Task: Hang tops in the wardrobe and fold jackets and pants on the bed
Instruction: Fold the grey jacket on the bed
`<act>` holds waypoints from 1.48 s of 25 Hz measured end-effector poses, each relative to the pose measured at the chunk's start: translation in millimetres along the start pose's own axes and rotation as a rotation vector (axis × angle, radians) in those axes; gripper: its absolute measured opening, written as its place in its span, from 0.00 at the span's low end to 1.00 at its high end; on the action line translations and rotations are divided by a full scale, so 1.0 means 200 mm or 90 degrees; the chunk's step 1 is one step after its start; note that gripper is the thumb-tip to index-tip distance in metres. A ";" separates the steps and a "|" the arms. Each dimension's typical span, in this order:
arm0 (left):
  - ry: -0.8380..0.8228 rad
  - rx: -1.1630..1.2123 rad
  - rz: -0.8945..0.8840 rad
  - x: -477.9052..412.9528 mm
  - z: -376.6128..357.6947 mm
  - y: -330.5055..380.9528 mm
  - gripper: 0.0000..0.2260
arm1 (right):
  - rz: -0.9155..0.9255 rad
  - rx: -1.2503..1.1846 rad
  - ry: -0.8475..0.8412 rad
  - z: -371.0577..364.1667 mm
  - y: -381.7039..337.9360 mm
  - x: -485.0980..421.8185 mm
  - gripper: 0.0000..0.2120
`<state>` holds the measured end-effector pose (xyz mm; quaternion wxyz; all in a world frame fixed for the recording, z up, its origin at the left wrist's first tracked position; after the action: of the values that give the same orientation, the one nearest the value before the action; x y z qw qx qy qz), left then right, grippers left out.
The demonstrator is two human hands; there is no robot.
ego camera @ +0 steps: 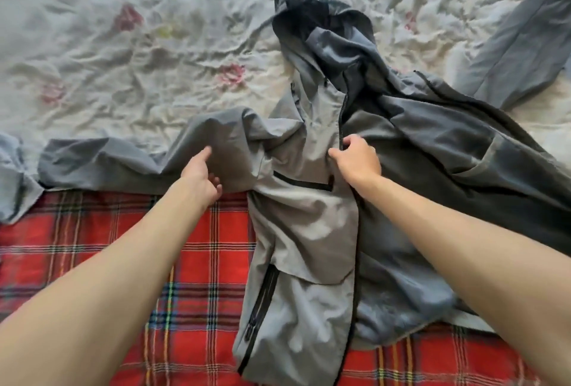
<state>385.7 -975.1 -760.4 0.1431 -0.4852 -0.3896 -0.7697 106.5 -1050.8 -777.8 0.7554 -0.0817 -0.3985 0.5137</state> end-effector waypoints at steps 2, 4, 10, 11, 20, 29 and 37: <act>0.011 -0.021 -0.020 -0.05 0.02 0.02 0.09 | 0.111 0.086 -0.004 0.05 -0.12 0.00 0.06; 0.023 -0.006 -0.093 -0.04 0.05 0.07 0.10 | 0.223 -0.011 0.040 0.16 -0.33 -0.07 0.05; 0.006 -0.160 -0.282 0.07 0.20 -0.16 0.05 | 0.275 -0.221 0.093 0.38 -0.39 -0.20 0.16; -0.018 -0.249 -0.292 0.08 0.23 -0.29 0.07 | 0.296 -0.127 0.131 0.35 -0.21 -0.11 0.15; -0.155 -0.473 -0.197 0.28 0.44 -1.17 0.16 | 0.591 0.515 -0.121 0.14 1.26 0.96 0.36; -0.172 -0.059 0.125 0.34 0.62 -0.97 0.13 | 0.643 0.416 0.184 0.03 1.15 1.07 0.24; -0.132 -0.587 -0.430 0.37 0.96 -1.17 0.02 | 0.584 0.477 -0.208 0.11 1.29 1.29 0.19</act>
<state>331.2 -668.6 -760.4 -0.3752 -0.4189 -0.1590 -0.8114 -52.7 -721.6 -768.0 0.3636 0.1059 -0.2260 0.8975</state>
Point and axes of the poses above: each hand's wrist, its own x-axis away from the middle knuckle, its own z-axis out of the back of the hand, y = z × x, the point moved 2 cm from there along -x, towards the middle knuckle, and after that the axes turned 3 degrees about y, right-handed, at the moved point
